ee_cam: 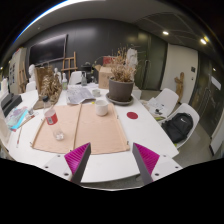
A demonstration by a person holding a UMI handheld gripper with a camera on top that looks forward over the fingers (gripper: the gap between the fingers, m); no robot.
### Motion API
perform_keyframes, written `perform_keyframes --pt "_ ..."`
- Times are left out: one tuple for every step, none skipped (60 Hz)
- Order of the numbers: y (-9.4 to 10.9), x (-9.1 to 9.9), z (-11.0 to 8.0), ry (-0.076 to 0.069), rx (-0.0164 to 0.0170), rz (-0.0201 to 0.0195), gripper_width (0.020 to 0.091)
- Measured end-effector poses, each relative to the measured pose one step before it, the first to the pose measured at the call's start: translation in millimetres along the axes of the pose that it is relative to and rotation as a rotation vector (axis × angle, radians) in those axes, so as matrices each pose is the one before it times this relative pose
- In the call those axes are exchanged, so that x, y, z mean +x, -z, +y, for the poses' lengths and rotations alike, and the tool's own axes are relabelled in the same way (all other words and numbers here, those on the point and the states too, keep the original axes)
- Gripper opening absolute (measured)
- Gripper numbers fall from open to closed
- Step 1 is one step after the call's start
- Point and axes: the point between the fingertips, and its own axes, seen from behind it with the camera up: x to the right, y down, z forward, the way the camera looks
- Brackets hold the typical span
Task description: Pour water
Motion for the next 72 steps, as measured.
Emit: perform_keyframes --pt "-2.00 -5.54 0.05 -0.0008 0.00209 -0.00363 0.0857" --pt "-0.09 -3.41 0.07 0.0006 0.00145 -0.00441 0.0859" --pt "-0.15 -5.52 -0.21 0.0020 0.00093 -0.00371 0.0858" --pt "-0.43 -5.66 0.09 0.0026 0.00110 -0.00375 0.0856" --pt "-1.29 -10.16 0.19 0.0036 0.00066 -0.00350 0.0857" --pt "-1.11 -8.32 0.86 0.0044 0.00085 -0.00520 0.0859" --pt "-1.22 -8.59 0.87 0.0050 0.00075 -0.00527 0.0859" --pt "2.01 5.43 2.69 0.0064 0.00087 -0.00897 0.0858" --pt "-4.02 -21.17 0.37 0.0053 0.00133 -0.00001 0.0857" --pt "-1.24 -9.47 1.35 0.0058 0.00022 -0.00539 0.0856" --pt "-1.19 -7.93 1.27 0.0053 0.00013 -0.00800 0.0857" --pt "-2.29 -10.64 1.22 0.0061 0.00147 -0.00607 0.0857" --pt "-1.26 -7.31 0.81 0.0051 0.00075 -0.01017 0.0857" --pt "-2.25 -9.47 0.57 0.0053 0.00238 -0.00885 0.0857" --pt "-2.43 -9.39 0.44 0.0047 0.00262 -0.00903 0.0859" --pt "-2.58 -9.19 0.29 0.0041 0.00280 -0.00855 0.0860" --pt "-3.02 -9.40 0.09 0.0031 0.00385 -0.00946 0.0861" --pt "-3.17 -9.73 -0.21 0.0030 0.00430 -0.01123 0.0859" --pt "-3.41 -9.38 -0.15 0.0020 0.00391 -0.01067 0.0859" --pt "-3.58 -9.25 -0.33 0.0020 0.00355 -0.01000 0.0858" --pt "-3.86 -8.66 -0.11 0.0011 0.00385 -0.00937 0.0858" --pt "-4.17 -8.18 -0.75 0.0015 0.00461 -0.00911 0.0858" --pt "-4.72 -8.19 -1.19 0.0015 0.00661 -0.00924 0.0859" --pt "-4.71 -8.04 -1.41 0.0024 0.00773 -0.00856 0.0860" --pt "-5.00 -7.52 -1.68 0.0027 0.00784 -0.00772 0.0859" --pt "-5.79 -7.43 -1.75 0.0035 0.00855 -0.00750 0.0860" --pt "-6.04 -6.96 -1.73 0.0046 0.00949 -0.00766 0.0861" --pt "-6.39 -6.83 -1.84 0.0061 0.00993 -0.00799 0.0860" --pt "-6.47 -5.78 -1.71 0.0067 0.00916 -0.00656 0.0860" --pt "-6.96 -4.92 -1.72 0.0060 0.00816 -0.00456 0.0857" --pt "-6.90 -4.49 -1.43 0.0040 0.00720 -0.00282 0.0857" --pt "-7.19 -3.86 -1.43 0.0017 0.00723 -0.00237 0.0857" --pt "-7.29 -3.97 -1.70 0.0006 0.00693 -0.00238 0.0857" --pt "-7.38 -3.19 -1.32 -0.0002 0.00605 -0.00271 0.0859" --pt "-7.13 -2.76 -1.05 -0.0013 0.00424 -0.00246 0.0858" --pt "-7.25 -2.02 -0.45 -0.0027 0.00242 -0.00070 0.0857" --pt "-7.40 -1.20 -0.50 -0.0041 0.00113 0.00026 0.0857" --pt "-7.07 -1.07 -0.15 -0.0050 0.00039 0.00154 0.0857" --pt "-7.16 -0.87 -0.26 -0.0049 0.00029 0.00145 0.0857" --pt "-6.91 -0.71 0.04 -0.0052 0.00040 0.00130 0.0857" --pt "-6.52 -0.34 -0.53 -0.0058 0.00112 0.00204 0.0858" --pt "-6.38 -0.22 -0.42 -0.0069 0.00161 0.00313 0.0859" --pt "-6.11 0.26 -0.73 -0.0077 0.00234 0.00377 0.0858" --pt "-5.91 0.25 -0.51 -0.0077 0.00266 0.00376 0.0857" --pt "-5.21 -0.07 -0.68 -0.0079 0.00322 0.00226 0.0852" --pt "-4.89 -0.93 -0.74 -0.0074 0.00344 0.00059 0.0844" --pt "-4.80 -0.79 -0.50 -0.0068 0.00314 0.00037 0.0834" --pt "-4.72 0.23 -0.46 -0.0061 0.00259 0.00221 0.0821" --pt "-4.37 0.20 -0.25 -0.0051 0.00198 0.00322 0.0804" --pt "-4.47 0.21 0.20 -0.0046 0.00146 0.00274 0.0782" --pt "-4.06 -0.11 0.81 -0.0033 0.00014 0.00253 0.0754" --pt "-4.22 -0.28 0.68 -0.0023 -0.00095 0.00108 0.0724" --pt "-3.91 -0.66 0.72 -0.0011 -0.00061 0.00050 0.0694" --pt "-3.55 -0.42 0.58 -0.0007 0.00070 0.00147 0.0667" --pt "-3.21 0.00 -0.07 -0.0002 0.00214 0.00267 0.0632" --pt "-3.00 -0.22 -0.03 0.0001 0.00268 0.00328 0.0590" --pt "-2.32 0.33 -0.05 -0.0001 0.00192 0.00410 0.0539" --pt "-1.21 0.46 -0.62 0.0006 0.00302 0.00376 0.0480" --pt "-1.02 0.22 -1.34 -0.0005 0.00528 0.00251 0.0446" --pt "-0.62 0.71 -0.85 -0.0017 0.00490 0.00617 0.0445" --pt "-0.56 -0.07 -0.72 -0.0020 0.00361 0.00327 0.0432" --pt "-0.70 -1.18 0.02 -0.0014 0.00166 -0.00077 0.0400" --pt "-0.61 -1.09 0.09 -0.0004 0.00047 -0.00131 0.0390" --pt "-0.31 -0.43 -0.24 -0.0001 0.00195 0.00048 0.0381" --pt "-3.28 0.29 -0.75 0.0018 0.00165 0.00061 0.0347" --pt "0.57 -0.43 0.58 0.0004 -0.00144 0.00134 0.0330" --pt "0.43 -0.29 -0.10 0.0002 0.00013 0.00123 0.0302" --pt "0.15 0.07 -0.02 0.0031 0.00034 0.00242 0.0284" --pt "0.09 0.11 -0.46 0.0015 0.00079 0.00196 0.0277" --pt "-0.85 -0.65 -0.05 0.0015 0.00059 0.00022 0.0250" --pt "0.11 -0.42 -0.41 0.0009 -0.00009 -0.00038 0.0249" --pt "-0.11 -0.67 -0.15 0.0008 -0.00143 -0.00124 0.0227"
